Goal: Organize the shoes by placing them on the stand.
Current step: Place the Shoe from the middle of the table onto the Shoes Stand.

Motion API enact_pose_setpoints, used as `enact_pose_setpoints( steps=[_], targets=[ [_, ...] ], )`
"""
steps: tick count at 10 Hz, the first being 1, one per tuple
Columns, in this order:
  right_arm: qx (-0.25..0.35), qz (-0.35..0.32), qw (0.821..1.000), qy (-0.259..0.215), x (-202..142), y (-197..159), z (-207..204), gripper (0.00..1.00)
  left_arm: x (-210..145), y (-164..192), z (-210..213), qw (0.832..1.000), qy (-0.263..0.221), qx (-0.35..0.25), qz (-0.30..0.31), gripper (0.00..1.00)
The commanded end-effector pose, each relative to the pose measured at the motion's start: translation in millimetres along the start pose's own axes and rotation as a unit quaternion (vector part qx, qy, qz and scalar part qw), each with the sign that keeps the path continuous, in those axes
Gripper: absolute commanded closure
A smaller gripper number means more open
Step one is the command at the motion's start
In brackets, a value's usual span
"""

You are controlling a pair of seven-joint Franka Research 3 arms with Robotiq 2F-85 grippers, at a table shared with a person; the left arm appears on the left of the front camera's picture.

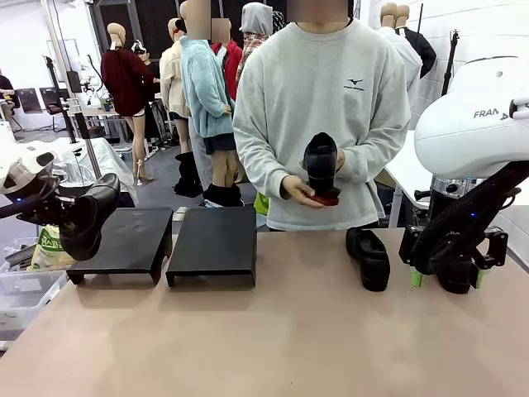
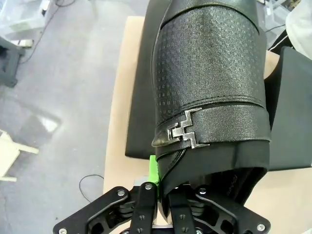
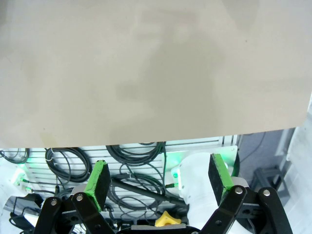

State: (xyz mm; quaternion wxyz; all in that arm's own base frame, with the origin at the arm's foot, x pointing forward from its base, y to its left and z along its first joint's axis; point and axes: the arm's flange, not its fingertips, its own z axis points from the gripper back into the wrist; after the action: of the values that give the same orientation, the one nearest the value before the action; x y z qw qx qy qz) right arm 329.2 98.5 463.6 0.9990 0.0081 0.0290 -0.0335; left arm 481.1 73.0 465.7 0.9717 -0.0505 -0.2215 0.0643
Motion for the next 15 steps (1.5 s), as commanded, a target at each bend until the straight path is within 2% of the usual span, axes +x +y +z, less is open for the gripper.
enact_pose_setpoints(
  steps=[1,7,15],
  targets=[
    [0.001,-0.003,1.0,0.002,-1,2,-1,0.0,18,8,-8,1.0,0.001,-0.019,-0.004,1.0],
    [0.001,-0.003,1.0,0.002,-1,2,-1,0.0,34,24,-39,1.0,0.002,-0.014,0.016,1.0],
    [0.001,-0.003,1.0,0.002,-1,2,-1,0.0,36,28,-66,1.0,0.004,-0.028,-0.004,1.0]
  ],
)
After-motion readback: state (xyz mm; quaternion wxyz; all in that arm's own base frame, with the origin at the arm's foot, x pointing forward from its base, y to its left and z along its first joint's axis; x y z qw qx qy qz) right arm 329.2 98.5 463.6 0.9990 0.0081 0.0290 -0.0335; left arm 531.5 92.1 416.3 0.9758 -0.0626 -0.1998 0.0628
